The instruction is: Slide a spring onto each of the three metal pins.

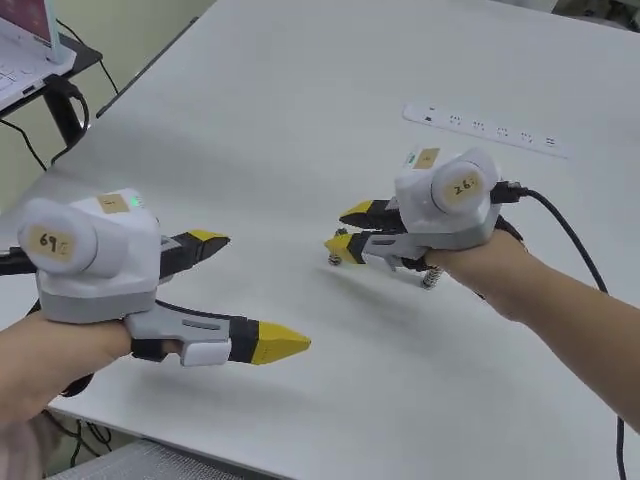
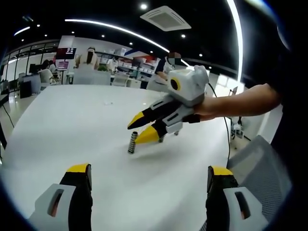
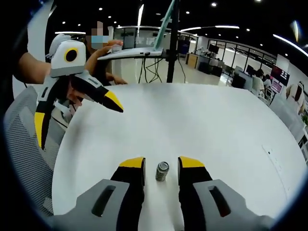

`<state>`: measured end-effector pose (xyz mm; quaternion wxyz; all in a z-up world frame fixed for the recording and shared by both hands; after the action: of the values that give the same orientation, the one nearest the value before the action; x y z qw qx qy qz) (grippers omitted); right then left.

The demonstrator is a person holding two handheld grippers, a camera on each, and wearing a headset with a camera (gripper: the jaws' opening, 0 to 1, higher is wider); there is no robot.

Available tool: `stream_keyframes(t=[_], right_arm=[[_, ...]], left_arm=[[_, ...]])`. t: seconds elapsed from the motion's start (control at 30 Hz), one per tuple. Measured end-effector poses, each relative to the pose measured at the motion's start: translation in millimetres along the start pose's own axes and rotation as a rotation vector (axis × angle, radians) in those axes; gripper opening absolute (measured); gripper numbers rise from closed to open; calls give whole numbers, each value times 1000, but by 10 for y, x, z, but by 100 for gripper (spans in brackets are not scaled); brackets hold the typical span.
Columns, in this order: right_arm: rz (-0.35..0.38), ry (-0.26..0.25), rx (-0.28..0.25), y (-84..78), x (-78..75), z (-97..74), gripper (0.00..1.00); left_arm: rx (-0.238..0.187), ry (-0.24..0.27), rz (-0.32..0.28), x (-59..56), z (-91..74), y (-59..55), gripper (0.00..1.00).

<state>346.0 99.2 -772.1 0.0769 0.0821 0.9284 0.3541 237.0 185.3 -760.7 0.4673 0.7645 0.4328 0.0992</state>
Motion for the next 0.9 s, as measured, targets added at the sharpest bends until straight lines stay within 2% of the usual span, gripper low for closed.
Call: stream_keyframes(t=[0.23, 0.4, 0.53, 0.7, 0.77, 0.9], right_arm=[[22, -13, -27, -26, 66, -195, 30], [88, -38, -70, -91, 75, -391, 39], [103, -39, -86, -132, 122, -512, 47], [154, -26, -126, -221, 176, -695, 53], [181, -18, -150, -283, 203, -771, 58], [204, -4, -164, -434, 267, -892, 62]], left_arm=[[-13, 1, 22, -18, 19, 125, 98], [-17, -3, 37, -47, 36, 183, 98], [-26, -6, 35, -74, 64, 221, 98], [-23, -14, 51, -124, 93, 253, 98], [-29, -17, 55, -134, 97, 268, 98], [-34, -23, 72, -159, 98, 290, 98]])
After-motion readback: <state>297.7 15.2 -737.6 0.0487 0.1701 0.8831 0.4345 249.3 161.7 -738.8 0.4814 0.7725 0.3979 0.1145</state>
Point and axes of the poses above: the centre of the closed fingertips' face, and the gripper's own axes: z roughly forward along the fingers, x roughly to its left, y roughly out of its top, the point moved 4 cm from there along -z, roughly backward along the fingers, and after that the axes turned 12 degrees about x, right-handed, at the moved point
